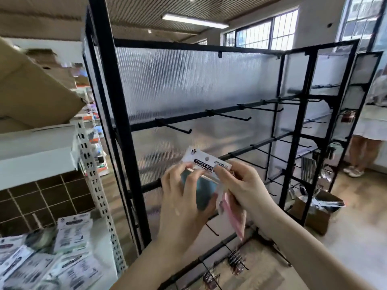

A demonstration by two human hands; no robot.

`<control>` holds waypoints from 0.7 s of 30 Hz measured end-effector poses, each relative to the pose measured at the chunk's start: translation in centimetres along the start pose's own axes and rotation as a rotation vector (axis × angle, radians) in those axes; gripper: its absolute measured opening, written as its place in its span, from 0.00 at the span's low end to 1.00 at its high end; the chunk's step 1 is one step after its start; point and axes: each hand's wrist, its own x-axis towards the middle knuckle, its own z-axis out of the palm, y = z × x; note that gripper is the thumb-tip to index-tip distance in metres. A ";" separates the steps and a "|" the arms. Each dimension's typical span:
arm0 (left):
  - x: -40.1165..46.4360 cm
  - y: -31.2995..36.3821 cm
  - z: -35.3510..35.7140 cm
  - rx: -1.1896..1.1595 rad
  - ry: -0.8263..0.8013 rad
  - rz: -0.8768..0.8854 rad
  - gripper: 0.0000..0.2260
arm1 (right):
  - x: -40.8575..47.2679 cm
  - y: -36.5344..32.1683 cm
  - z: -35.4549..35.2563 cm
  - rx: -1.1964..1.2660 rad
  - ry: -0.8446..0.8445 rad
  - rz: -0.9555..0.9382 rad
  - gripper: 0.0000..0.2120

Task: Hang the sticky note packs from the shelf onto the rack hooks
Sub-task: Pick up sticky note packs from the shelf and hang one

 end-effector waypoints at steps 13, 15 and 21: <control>8.3 -1.4 1.7 -0.584 0.202 -0.685 0.20 | 11.1 2.6 -1.2 0.039 -0.269 -0.156 0.13; 9.1 -1.7 2.0 -0.551 0.178 -0.680 0.16 | 12.0 3.0 -1.1 0.066 -0.299 -0.145 0.12; 9.7 -1.8 2.7 -0.414 0.257 -0.660 0.24 | 14.2 3.8 -0.6 0.124 -0.411 -0.153 0.18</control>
